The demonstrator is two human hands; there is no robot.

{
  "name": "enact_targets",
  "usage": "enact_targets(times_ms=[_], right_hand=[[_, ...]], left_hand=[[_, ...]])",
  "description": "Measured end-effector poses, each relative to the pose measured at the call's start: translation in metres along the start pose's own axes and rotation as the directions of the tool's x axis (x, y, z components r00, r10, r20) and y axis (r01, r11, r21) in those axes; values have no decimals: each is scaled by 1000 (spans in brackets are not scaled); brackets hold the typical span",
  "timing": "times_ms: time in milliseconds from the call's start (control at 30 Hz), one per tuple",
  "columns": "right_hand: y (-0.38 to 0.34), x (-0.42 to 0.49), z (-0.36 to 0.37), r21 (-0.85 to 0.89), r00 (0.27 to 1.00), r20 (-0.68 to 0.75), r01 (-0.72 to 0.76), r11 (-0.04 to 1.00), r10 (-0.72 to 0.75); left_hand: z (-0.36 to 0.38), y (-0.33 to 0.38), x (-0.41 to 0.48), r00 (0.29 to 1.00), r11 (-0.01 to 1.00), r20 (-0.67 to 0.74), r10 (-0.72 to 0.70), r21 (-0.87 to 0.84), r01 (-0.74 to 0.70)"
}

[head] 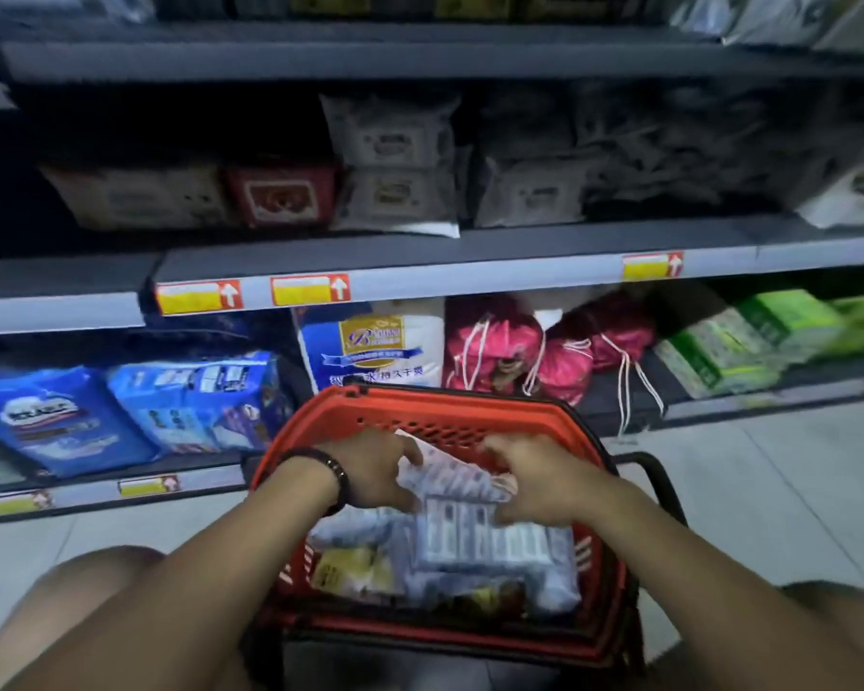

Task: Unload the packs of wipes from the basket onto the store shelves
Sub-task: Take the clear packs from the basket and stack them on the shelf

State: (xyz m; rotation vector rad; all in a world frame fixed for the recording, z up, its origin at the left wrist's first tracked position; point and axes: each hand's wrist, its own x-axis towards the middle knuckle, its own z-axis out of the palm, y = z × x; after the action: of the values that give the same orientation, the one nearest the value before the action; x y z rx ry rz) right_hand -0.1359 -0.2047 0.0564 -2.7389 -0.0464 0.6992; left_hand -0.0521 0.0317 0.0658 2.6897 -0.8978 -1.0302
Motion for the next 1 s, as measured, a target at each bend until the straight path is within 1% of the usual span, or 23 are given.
enact_targets(times_ms=[67,100,167,200,300,400,467,500,567,600,633,667,700,733,767,800,833,867,900,933,967,1000], right_hand=[[-3,3,19,-121,988,155,-12,993,30],[0,5,31,-196,978,200,-22,980,62],[3,4,47,-271,965,240,-40,962,108],[5,5,53,-279,967,225,-53,959,119],[9,8,65,-305,980,151,-76,949,127],[15,11,62,-279,997,35,-59,958,72],[15,12,52,-248,995,-95,-32,968,8],[14,13,46,-249,982,-182,-7,968,-40],[10,15,35,-270,921,-364,38,962,-138],[10,14,30,-224,889,-435,49,973,-145],[11,14,25,-112,866,-489,55,992,-103],[11,11,20,50,857,-515,47,998,-15],[13,9,16,238,849,-518,30,971,100],[14,9,14,429,841,-495,17,903,219],[14,10,14,605,834,-443,6,797,330],[9,10,13,754,841,-348,-12,656,415],[4,12,12,873,871,-213,-34,487,442],[-2,11,11,946,913,-55,-82,312,404],[-11,7,9,978,946,66,-125,166,319],[-16,4,9,987,959,102,-131,95,265],[-16,6,9,992,965,79,-100,72,252],[-17,8,10,995,959,37,-62,83,281]], left_hand=[[6,7,11,994,999,103,-33,44,28],[9,10,17,989,998,140,-40,57,33],[17,15,26,981,997,188,-49,74,36],[22,17,29,980,997,193,-46,77,31],[41,18,38,979,999,201,-40,3,40],[53,9,41,984,985,173,-28,-162,57],[52,2,41,989,954,146,-24,-293,66],[50,0,40,991,929,129,-21,-363,67],[44,-4,34,998,853,70,-11,-520,45],[42,-5,32,1000,797,30,-7,-603,24],[39,-5,30,1000,730,-25,-12,-683,-9],[38,-7,29,995,665,-93,-22,-745,-55],[38,-8,29,984,617,-173,-37,-778,-114],[38,-7,27,963,587,-262,-55,-789,-182],[39,-6,26,933,581,-352,-78,-776,-245],[40,-4,25,898,600,-429,-98,-746,-291],[40,-1,24,870,629,-484,-96,-707,-324],[40,5,21,848,642,-528,-55,-669,-375],[40,14,17,833,625,-553,21,-643,-442],[40,22,13,833,595,-546,92,-640,-485],[40,29,11,840,577,-523,143,-646,-500],[40,35,10,849,548,-507,148,-672,-498]])
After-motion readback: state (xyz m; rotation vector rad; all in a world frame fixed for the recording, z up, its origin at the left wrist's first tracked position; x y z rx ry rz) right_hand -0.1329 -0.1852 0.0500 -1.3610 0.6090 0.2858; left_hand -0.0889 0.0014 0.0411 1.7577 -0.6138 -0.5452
